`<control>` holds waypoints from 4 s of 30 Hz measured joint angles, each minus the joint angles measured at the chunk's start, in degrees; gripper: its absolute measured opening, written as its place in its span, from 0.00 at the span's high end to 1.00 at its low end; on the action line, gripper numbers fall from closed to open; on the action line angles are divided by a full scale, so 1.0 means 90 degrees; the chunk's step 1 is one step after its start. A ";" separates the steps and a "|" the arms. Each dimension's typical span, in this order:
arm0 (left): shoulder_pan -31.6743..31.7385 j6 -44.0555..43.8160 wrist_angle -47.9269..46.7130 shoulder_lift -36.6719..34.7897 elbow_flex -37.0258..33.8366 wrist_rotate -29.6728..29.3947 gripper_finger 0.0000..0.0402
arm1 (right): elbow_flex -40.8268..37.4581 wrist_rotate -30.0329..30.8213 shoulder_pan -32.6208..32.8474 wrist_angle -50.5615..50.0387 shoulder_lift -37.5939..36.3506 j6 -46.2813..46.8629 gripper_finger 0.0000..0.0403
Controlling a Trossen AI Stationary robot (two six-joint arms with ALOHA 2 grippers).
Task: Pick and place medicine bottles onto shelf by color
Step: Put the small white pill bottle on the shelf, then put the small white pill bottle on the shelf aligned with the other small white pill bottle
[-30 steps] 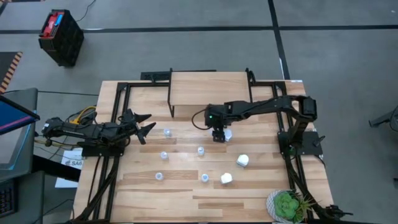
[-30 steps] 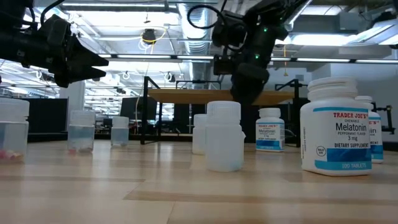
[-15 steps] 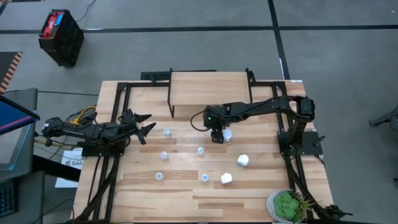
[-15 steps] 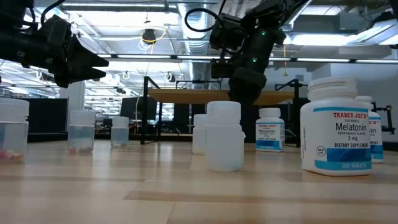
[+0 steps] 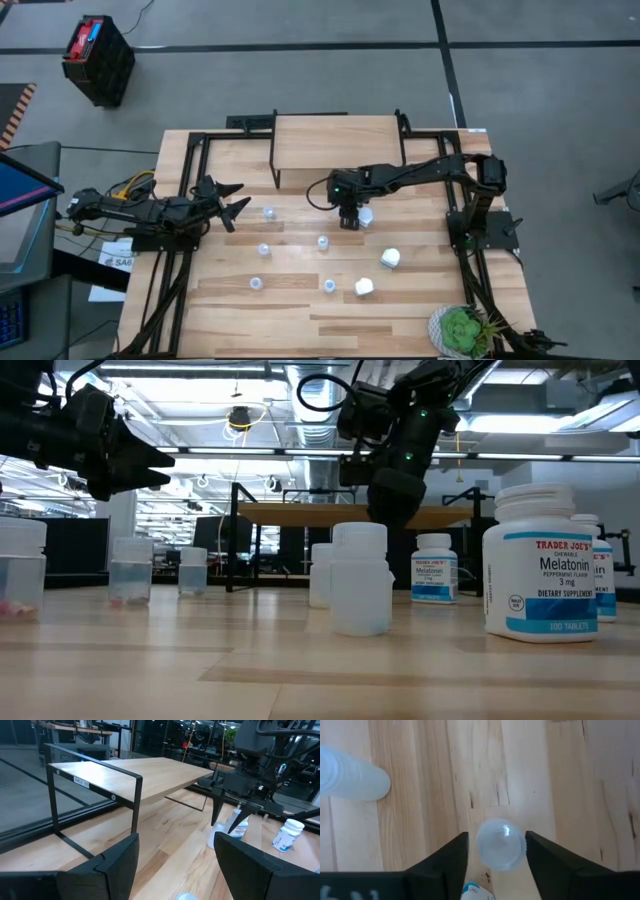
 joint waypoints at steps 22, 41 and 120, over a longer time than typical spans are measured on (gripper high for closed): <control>-0.0001 0.0000 0.0000 0.0000 -0.0002 0.0000 0.39 | 0.2238 -0.0017 0.0082 -0.2348 -0.0007 -0.0263 0.69; -0.0001 0.0000 0.0000 0.0000 -0.0002 0.0000 0.39 | 0.4386 -0.0014 -0.2362 -0.3398 -0.0001 -0.1451 0.68; -0.0001 0.0546 0.0005 0.0002 -0.0005 0.0001 0.39 | 0.4560 -0.0884 0.1122 -0.5720 0.0289 -0.0698 0.41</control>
